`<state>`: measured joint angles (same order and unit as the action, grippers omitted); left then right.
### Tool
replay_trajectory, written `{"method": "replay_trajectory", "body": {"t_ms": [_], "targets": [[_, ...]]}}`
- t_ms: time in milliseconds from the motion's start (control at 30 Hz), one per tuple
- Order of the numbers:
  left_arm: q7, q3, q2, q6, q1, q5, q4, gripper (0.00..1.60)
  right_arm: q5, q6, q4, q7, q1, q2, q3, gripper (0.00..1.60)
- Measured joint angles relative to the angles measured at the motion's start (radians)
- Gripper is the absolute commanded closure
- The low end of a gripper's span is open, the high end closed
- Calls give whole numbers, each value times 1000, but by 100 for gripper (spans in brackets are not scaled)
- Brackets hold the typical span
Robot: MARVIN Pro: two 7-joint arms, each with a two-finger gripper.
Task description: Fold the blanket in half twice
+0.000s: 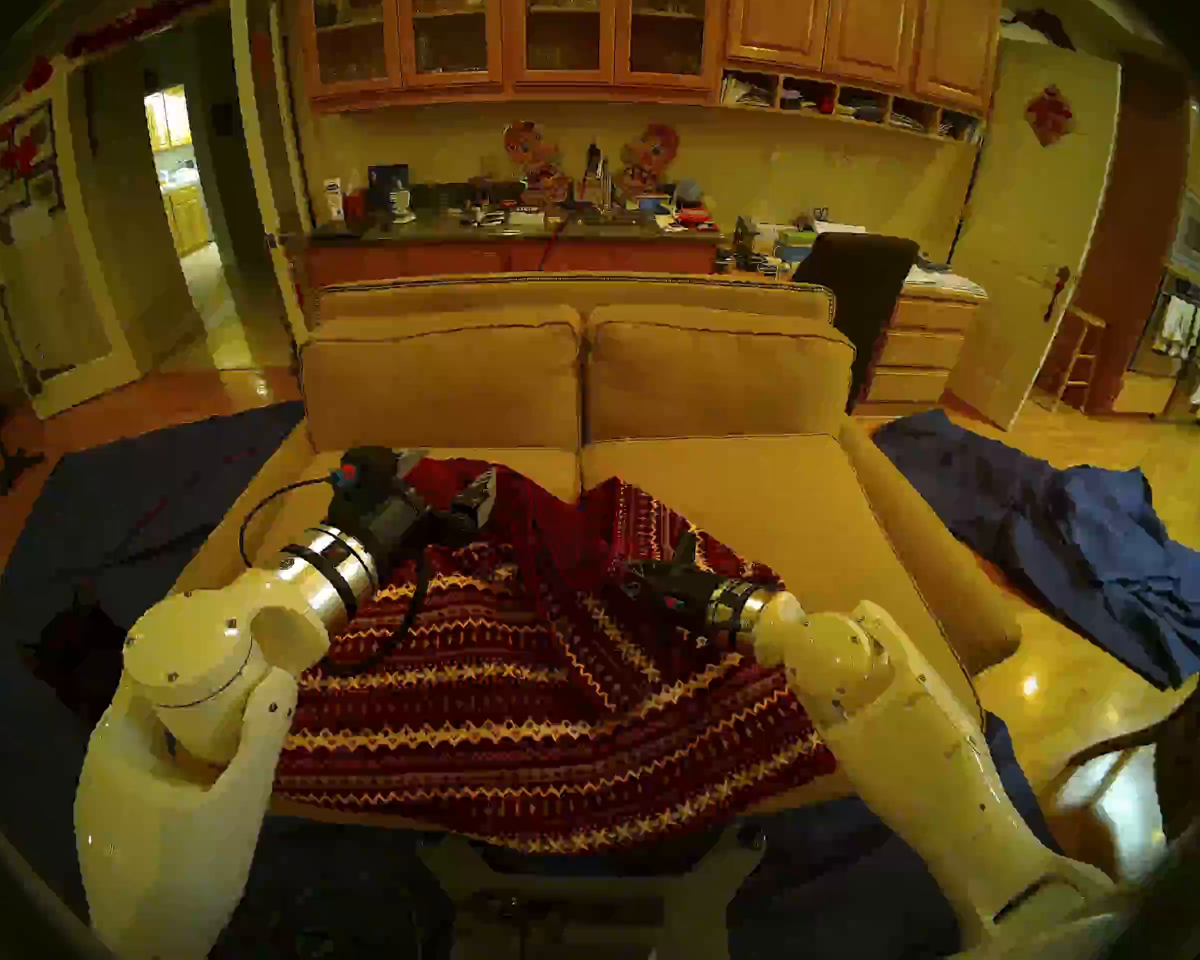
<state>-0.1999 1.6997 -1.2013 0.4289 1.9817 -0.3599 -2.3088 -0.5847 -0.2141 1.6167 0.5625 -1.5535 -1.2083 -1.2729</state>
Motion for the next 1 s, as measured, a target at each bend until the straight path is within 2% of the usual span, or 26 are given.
{"method": "replay_trajectory", "body": {"t_ms": [167, 500, 1000], "targets": [[0, 0, 0, 0, 0, 0, 0, 0, -12, 16, -46, -40, 15, -24, -10, 160], [0, 0, 0, 0, 0, 0, 0, 0, -29, 71, -167, -180, 84, -119, -43, 160], [0, 0, 0, 0, 0, 0, 0, 0, -79, 127, -322, -276, 224, -188, -80, 160]]}}
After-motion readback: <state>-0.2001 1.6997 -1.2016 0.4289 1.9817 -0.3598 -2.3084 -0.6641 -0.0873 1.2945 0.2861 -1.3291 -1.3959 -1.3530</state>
